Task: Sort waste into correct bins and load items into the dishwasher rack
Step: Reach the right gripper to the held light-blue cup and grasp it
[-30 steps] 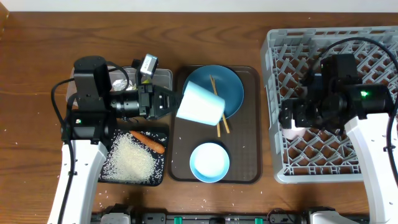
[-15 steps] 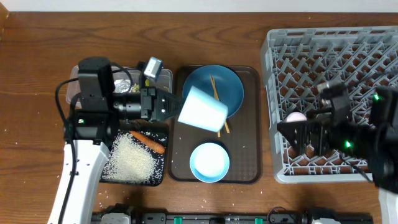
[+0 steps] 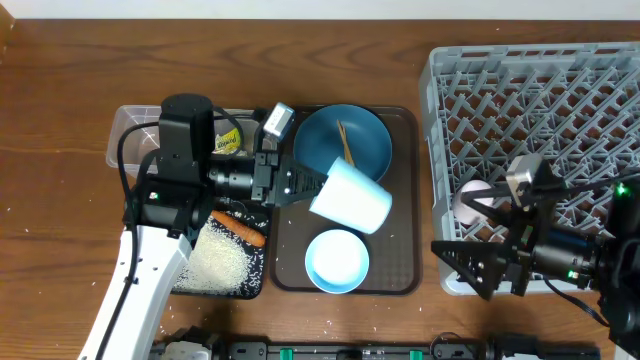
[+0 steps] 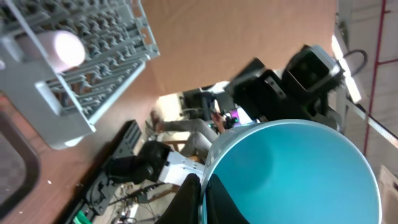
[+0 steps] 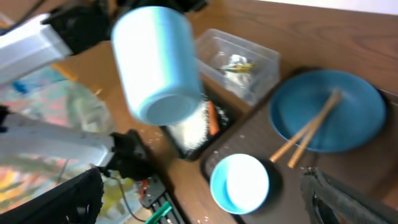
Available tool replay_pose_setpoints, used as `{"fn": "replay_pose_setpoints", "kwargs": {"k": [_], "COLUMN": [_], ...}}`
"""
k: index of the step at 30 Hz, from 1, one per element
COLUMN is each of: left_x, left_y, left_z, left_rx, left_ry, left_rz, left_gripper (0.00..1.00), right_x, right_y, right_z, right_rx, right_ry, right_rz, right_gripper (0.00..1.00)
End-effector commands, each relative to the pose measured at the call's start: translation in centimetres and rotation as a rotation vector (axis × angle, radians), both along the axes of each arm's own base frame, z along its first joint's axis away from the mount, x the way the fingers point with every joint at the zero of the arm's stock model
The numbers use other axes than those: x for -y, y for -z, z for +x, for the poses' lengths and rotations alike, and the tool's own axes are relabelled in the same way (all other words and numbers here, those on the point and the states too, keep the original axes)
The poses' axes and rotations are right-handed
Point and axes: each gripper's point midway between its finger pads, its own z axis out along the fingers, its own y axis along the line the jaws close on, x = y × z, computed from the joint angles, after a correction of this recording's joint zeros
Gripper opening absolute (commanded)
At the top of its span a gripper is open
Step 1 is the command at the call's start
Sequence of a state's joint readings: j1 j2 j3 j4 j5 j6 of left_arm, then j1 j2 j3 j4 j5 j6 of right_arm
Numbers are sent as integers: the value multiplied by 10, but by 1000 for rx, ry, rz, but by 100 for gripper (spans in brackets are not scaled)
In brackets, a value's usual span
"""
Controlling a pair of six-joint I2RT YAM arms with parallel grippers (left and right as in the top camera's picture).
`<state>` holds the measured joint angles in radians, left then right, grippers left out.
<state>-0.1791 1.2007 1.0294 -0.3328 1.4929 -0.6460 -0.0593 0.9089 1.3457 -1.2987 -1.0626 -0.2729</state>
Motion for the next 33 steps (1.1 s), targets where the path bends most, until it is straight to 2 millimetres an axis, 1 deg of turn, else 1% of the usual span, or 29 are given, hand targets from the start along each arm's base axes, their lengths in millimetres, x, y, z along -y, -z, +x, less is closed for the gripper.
{"fn": "replay_pose_setpoints", "kwargs": {"k": [1,7,14,17,21,24,29,33], "left_x": [0,0,0,0,0,0,0,0], "left_y": [-1,-2,-2,-2,-2,-2,-2,-2], "left_z": [5,6,5,5,5,5,5,5], "left_rx": [52,54,54,54,54,54,54,54], "left_ry": [-35,-35,-34,-34,-34,-34,-32,-32], "left_rz": [20,19,18,18,18,18,17,17], "left_gripper": [6,6,6,6,6,6,6,6], "right_x": [-13,-20,-30,-39,-51,-61,-81,-94], "right_y": [-11,1,11,15,29,36,38,34], "right_z": [-12,-10,1,4,12,17,28,29], "right_rx": [42,-5,-30,-27,-44,-62,-78,-71], "right_ry": [-114,-160,-215,-268,-317,-345,-391,-424], "right_rz": [54,57,64,80,84,91,111,128], "right_gripper": [99,99,99,99,99,99,96,94]}}
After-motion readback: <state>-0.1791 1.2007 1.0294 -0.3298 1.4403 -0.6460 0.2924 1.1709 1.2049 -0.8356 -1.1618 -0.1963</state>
